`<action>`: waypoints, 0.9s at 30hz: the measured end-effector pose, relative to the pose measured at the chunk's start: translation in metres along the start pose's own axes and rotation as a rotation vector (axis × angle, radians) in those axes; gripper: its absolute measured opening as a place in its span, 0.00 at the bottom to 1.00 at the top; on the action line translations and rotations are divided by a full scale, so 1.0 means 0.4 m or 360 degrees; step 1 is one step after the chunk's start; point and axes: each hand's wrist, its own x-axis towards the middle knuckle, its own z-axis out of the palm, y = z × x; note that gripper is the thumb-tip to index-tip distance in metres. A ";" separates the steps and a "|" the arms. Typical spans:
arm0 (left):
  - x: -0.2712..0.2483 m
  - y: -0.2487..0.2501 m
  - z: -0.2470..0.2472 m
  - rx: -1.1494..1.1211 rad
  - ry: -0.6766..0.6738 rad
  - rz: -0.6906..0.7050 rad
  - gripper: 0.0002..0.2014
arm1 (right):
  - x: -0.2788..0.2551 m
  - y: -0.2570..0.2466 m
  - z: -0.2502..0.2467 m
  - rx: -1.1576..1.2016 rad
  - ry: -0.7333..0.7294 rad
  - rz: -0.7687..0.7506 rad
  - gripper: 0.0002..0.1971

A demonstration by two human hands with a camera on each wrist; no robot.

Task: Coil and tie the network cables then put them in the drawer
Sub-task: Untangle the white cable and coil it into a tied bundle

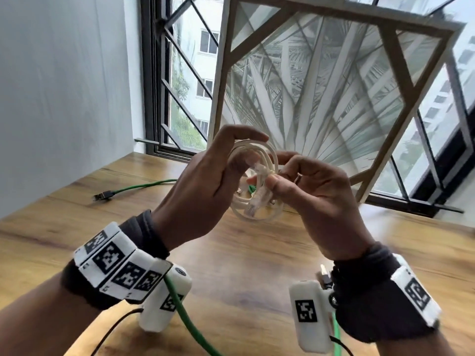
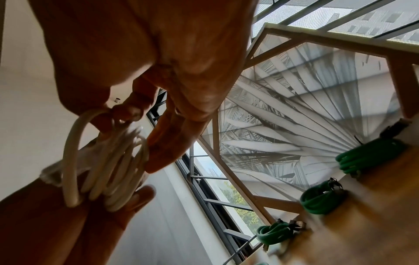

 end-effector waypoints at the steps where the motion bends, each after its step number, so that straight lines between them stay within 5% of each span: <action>1: -0.001 0.000 0.001 0.0001 -0.0011 0.0006 0.11 | -0.001 0.000 0.002 0.0015 0.0010 0.0006 0.11; 11: -0.005 0.003 0.009 0.0046 -0.0257 0.0201 0.11 | -0.002 0.031 0.031 0.0085 0.0361 0.0100 0.15; 19: -0.025 -0.017 0.018 0.0009 -0.0409 -0.0372 0.23 | -0.006 0.037 0.038 -0.0122 0.0304 0.0061 0.09; 22: -0.024 -0.030 0.014 0.0082 -0.0393 -0.0386 0.29 | -0.010 0.032 0.051 -0.0101 0.0297 0.0078 0.09; 27: -0.018 -0.029 0.025 -0.0134 -0.0335 -0.0341 0.22 | -0.008 0.013 0.048 0.0011 0.0324 0.0167 0.21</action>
